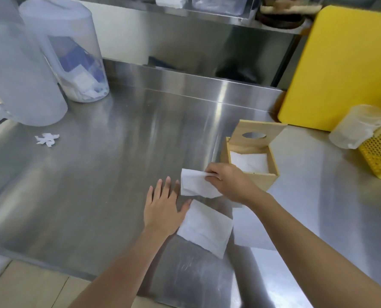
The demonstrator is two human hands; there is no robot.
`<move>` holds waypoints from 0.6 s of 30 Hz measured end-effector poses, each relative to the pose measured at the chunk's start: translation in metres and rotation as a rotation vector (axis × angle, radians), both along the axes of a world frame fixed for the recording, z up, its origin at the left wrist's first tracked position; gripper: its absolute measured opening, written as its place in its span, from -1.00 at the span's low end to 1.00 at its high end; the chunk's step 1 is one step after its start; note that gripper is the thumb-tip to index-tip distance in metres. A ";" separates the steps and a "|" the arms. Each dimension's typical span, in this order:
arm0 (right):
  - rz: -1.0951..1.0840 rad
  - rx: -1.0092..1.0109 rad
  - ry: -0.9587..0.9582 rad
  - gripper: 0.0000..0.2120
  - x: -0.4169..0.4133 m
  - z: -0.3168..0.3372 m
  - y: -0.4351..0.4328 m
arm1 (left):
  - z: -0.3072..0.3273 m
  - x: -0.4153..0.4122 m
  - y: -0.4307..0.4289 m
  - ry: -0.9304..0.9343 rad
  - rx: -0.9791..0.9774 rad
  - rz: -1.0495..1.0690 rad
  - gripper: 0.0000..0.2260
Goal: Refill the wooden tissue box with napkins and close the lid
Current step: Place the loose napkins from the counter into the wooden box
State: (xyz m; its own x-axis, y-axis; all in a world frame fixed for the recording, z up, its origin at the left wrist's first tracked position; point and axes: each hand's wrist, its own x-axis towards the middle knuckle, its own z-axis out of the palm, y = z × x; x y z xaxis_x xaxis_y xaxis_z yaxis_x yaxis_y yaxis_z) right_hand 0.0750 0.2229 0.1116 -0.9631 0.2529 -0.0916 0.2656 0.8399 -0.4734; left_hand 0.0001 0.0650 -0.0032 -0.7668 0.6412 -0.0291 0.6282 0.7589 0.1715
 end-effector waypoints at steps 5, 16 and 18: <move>-0.068 -0.004 0.012 -0.84 0.023 0.027 0.031 | 0.001 0.001 0.028 -0.008 0.029 -0.086 -0.06; -0.202 0.079 -0.137 -0.83 0.017 0.023 0.105 | -0.002 0.006 0.053 -0.011 0.036 -0.144 -0.19; -0.188 0.094 -0.157 -0.83 0.008 0.017 0.111 | 0.000 0.006 0.053 -0.024 -0.004 -0.135 -0.30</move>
State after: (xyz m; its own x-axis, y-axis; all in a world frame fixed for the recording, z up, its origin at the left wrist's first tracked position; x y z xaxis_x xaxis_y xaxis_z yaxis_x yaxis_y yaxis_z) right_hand 0.0830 0.3340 0.1285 -0.8743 0.4407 -0.2034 0.4851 0.8072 -0.3363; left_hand 0.0057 0.1179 -0.0036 -0.6725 0.7385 -0.0493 0.7205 0.6684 0.1847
